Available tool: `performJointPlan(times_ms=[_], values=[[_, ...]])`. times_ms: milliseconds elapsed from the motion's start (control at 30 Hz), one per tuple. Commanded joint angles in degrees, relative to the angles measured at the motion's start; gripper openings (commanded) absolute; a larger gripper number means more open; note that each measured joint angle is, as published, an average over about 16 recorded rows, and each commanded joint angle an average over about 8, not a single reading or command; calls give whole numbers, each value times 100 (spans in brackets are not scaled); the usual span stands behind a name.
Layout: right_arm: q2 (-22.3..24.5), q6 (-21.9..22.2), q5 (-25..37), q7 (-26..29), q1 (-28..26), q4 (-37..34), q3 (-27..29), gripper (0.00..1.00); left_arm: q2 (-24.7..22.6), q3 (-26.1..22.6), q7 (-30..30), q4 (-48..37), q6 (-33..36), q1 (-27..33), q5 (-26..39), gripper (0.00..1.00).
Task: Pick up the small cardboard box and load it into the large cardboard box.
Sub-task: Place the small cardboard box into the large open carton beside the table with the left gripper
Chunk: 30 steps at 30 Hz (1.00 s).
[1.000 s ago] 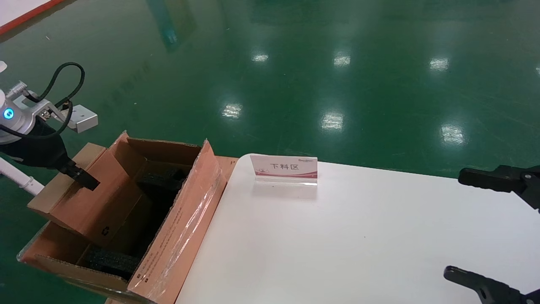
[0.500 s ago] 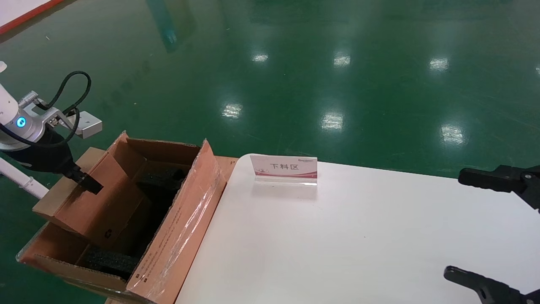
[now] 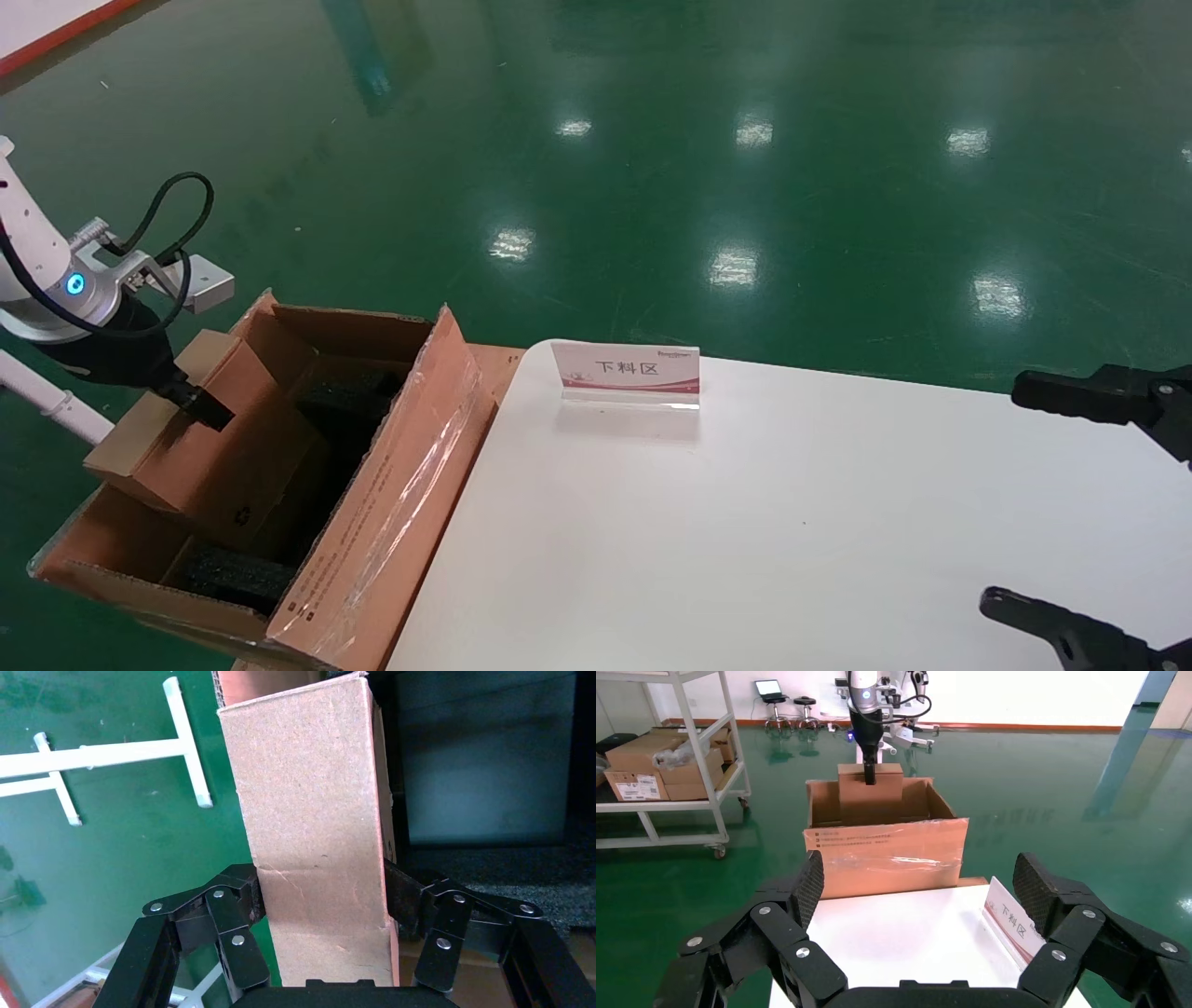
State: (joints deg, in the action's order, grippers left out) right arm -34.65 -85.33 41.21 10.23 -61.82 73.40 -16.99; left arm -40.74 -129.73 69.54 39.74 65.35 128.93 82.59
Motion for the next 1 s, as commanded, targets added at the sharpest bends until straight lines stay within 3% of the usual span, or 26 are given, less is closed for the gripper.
performJointPlan(times_ms=[33,367,433,600,700,1000], values=[[0,0,0,0,0,0,-1,100,-19,1,-12,-55,-39,-63,-10,0],[2,2,-3,-2,-1,0,-4,100,-125,18,-87,-298,-121,-339,-99,2],[2,2,-3,-2,-1,0,-4,100,-149,15,-110,-339,-108,-376,-109,14],[2,3,-4,-3,-1,0,-6,100,-211,2,-166,-424,-63,-433,-109,77],[3,3,-4,-3,0,-1,-7,100,-234,-1,-187,-458,-49,-453,-112,100],[3,4,-5,-4,0,-1,-8,100,-239,-4,-191,-471,-42,-462,-110,100]])
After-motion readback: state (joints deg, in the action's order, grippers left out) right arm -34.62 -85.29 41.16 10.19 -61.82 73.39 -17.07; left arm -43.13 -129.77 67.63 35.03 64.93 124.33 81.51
